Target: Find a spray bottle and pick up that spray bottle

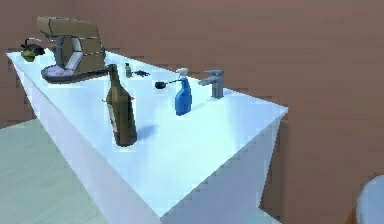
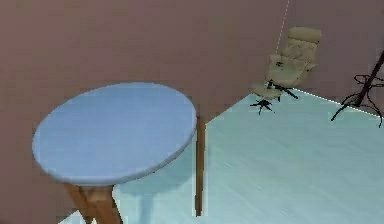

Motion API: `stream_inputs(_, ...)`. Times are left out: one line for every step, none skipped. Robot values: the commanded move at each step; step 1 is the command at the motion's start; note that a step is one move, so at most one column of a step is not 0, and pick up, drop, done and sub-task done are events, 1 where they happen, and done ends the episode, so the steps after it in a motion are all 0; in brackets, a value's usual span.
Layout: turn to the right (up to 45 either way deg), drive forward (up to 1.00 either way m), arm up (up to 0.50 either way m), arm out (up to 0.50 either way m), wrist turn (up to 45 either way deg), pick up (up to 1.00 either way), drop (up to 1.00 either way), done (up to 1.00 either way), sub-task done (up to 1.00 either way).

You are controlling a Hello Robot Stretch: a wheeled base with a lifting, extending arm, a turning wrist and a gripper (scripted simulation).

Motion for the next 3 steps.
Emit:
stream_inputs(27.0,0.00,0.00,0.00,0.0,0.00,0.00,0.00,0.00)
stream_inputs(0.0,0.40,0.00,0.00,0.0,0.00,0.00,0.00,0.00)
stream_inputs(-45.0,0.00,0.00,0.00,0.0,0.00,0.00,0.00,0.00)
